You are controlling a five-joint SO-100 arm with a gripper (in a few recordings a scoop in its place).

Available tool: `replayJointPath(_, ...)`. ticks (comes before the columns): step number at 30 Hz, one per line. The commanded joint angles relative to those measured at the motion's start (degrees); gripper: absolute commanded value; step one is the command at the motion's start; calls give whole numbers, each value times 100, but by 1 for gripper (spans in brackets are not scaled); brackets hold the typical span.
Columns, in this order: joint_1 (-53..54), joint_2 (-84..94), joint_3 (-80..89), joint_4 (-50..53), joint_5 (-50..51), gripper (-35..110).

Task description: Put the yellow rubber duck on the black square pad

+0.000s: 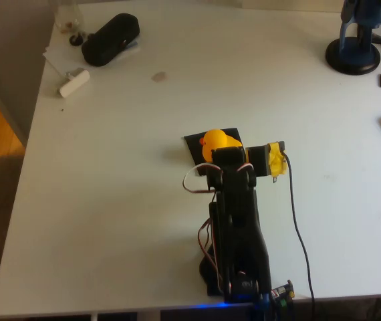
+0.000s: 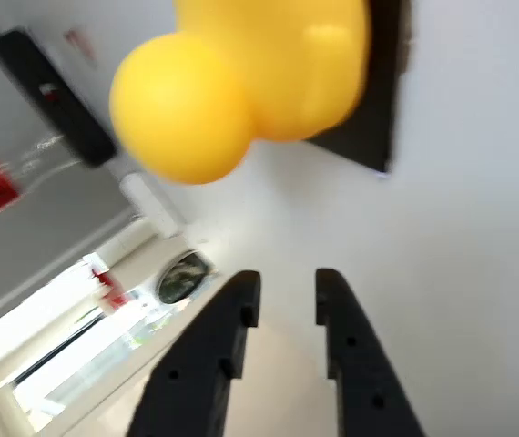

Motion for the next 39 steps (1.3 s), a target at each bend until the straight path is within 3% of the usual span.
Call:
replayJointPath(1,9,237,176,-79,9,7)
replayJointPath(39,9,202,668,-53,-18,7)
